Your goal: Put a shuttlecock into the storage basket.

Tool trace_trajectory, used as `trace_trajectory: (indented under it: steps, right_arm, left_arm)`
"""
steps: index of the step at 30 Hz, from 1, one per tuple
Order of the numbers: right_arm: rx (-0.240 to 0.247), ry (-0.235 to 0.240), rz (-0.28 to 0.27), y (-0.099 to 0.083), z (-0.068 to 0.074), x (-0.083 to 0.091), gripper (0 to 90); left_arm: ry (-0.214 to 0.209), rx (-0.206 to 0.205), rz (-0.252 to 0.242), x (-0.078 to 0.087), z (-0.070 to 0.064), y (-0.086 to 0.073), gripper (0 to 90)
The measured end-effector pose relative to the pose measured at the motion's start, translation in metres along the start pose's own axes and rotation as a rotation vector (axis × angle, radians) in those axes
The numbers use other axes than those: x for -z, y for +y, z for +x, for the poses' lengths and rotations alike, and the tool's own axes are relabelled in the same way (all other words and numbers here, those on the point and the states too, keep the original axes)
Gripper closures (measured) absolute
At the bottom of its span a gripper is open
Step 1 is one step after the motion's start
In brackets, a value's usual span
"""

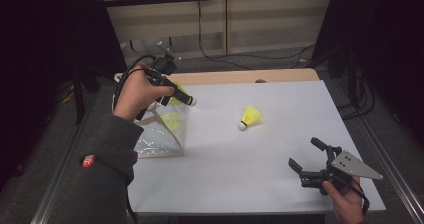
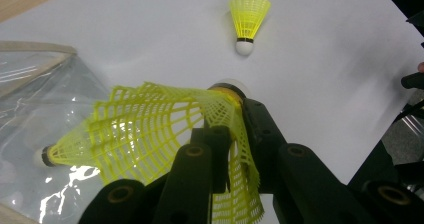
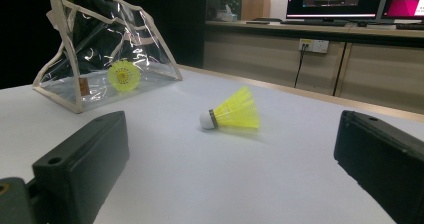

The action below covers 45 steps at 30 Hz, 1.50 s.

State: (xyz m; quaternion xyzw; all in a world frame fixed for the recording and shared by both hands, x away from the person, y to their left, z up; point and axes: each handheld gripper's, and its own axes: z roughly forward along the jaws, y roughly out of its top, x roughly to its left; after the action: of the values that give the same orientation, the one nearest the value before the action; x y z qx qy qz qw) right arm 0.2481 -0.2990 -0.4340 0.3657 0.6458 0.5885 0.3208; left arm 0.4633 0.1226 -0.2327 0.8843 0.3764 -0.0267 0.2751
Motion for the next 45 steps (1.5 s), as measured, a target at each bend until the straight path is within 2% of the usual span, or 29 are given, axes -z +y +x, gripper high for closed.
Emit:
trace_trajectory:
  steps: [24,45]
  right_arm:
    - [-0.002,-0.003,-0.004,0.001,0.000,0.000,0.9]
    - [-0.002,0.001,-0.005,0.001,0.000,0.000,0.9]
  left_arm:
    - [0.045,0.036,-0.017,0.017,0.011,0.000,82.0]
    - [0.074,0.049,-0.032,0.034,0.016,-0.002,81.9]
